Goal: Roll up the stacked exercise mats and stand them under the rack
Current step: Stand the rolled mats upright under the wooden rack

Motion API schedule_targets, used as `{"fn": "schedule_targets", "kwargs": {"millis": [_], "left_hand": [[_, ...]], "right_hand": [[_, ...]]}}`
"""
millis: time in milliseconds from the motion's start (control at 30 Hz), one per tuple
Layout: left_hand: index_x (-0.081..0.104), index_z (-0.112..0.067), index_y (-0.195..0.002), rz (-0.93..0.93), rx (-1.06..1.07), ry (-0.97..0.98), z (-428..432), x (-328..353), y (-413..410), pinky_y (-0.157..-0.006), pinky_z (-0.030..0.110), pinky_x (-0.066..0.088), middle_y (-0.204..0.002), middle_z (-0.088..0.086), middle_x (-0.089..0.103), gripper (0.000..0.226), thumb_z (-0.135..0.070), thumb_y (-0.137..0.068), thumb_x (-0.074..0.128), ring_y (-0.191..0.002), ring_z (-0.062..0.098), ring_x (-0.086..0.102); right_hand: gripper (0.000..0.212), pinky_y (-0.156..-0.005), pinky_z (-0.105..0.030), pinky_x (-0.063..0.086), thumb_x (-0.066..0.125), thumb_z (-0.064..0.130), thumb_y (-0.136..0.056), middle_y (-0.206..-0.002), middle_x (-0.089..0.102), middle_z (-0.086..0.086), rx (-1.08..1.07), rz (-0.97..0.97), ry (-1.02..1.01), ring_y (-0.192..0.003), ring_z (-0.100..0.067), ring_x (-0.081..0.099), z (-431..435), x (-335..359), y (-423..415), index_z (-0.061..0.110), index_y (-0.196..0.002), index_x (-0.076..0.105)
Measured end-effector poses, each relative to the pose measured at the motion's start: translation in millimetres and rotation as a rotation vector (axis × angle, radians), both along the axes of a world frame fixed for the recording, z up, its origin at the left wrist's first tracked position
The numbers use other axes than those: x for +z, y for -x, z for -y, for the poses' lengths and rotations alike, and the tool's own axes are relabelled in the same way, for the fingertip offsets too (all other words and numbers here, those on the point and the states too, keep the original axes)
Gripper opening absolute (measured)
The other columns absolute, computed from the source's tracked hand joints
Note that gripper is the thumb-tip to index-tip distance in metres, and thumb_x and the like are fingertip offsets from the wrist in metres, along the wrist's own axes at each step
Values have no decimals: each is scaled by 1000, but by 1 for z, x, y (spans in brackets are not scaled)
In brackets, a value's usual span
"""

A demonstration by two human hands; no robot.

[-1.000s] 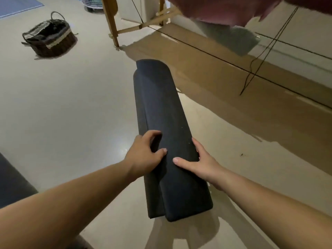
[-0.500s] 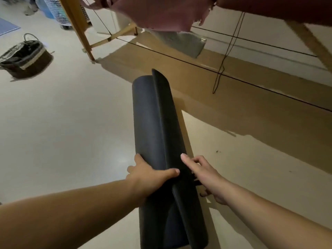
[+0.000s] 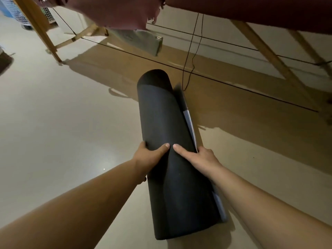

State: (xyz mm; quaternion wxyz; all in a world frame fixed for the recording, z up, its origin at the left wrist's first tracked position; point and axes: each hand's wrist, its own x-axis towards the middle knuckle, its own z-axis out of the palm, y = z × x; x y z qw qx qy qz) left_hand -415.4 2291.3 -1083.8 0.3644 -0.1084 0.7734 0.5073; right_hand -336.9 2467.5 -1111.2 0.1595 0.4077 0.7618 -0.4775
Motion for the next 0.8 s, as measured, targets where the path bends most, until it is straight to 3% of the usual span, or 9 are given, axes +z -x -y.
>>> {"fn": "schedule_targets", "kwargs": {"millis": [67, 200, 267, 300, 367, 467, 567, 700, 800], "left_hand": [[33, -25, -158, -72, 8, -18, -13, -6, -3, -95, 46, 50, -151, 3, 51, 97, -60, -81, 82, -117, 27, 55], [35, -35, -157, -143, -101, 13, -33, -17, -10, -107, 51, 53, -150, 2, 49, 88, -65, -84, 73, -126, 32, 57], [38, -45, -152, -175, -185, 58, -40, -23, -19, -103, 51, 56, -146, 4, 48, 73, -59, -86, 66, -120, 33, 60], [40, -50, -148, -188, -249, 57, -44, -25, -23, -99, 49, 59, -143, 4, 49, 66, -55, -88, 66, -116, 32, 62], [44, -57, -136, -203, -367, 30, -51, -24, -31, -93, 45, 62, -139, 4, 52, 59, -56, -83, 72, -113, 29, 64], [37, -56, -145, -201, -443, 40, -61, -27, -36, -105, 53, 55, -152, 2, 41, 91, -68, -70, 86, -131, 32, 54], [7, -48, -163, 45, -363, 18, -74, -27, -44, -109, 63, 44, -165, 3, 29, 135, -70, -59, 90, -144, 40, 42], [4, -51, -161, 66, -309, -108, -98, -32, -66, -108, 57, 49, -161, -1, 37, 138, -66, -57, 94, -136, 33, 49], [7, -51, -161, 24, -291, -159, -118, -40, -79, -110, 54, 49, -160, -4, 39, 140, -70, -54, 95, -135, 29, 50]], "right_hand": [[150, -106, -44, 54, 70, 104, -27, -146, 54, -1, 3, 13, 32, -125, -26, 62, -4, 0, -1, 23, -151, 50], [145, -99, -40, 55, 87, 89, -36, -147, 58, -1, -81, 2, 236, -121, -24, 62, -25, -2, -22, 26, -158, 39], [140, -85, -36, 54, 87, 84, -47, -150, 54, -5, -107, 68, 311, -114, -23, 60, -38, -4, -44, 23, -161, 33], [133, -83, -36, 51, 86, 81, -51, -146, 57, -5, -127, 89, 359, -111, -23, 60, -45, -7, -57, 21, -159, 36], [117, -97, -41, 50, 87, 77, -54, -133, 66, -3, -184, 104, 456, -114, -24, 62, -60, -13, -85, 20, -149, 51], [102, -112, -49, 47, 95, 70, -50, -122, 76, -5, -299, 77, 582, -121, -30, 66, -76, -24, -119, 20, -134, 65], [97, -109, -51, 47, 93, 69, -55, -126, 75, -6, -347, 60, 569, -123, -31, 65, -83, -21, -130, 22, -136, 65], [121, -93, -48, 51, 89, 75, -56, -139, 58, 2, -389, -10, 363, -118, -24, 57, -91, -10, -127, 34, -157, 37], [131, -95, -43, 51, 91, 76, -48, -135, 57, 3, -426, -49, 284, -111, -22, 59, -101, -5, -133, 40, -159, 31]]}}
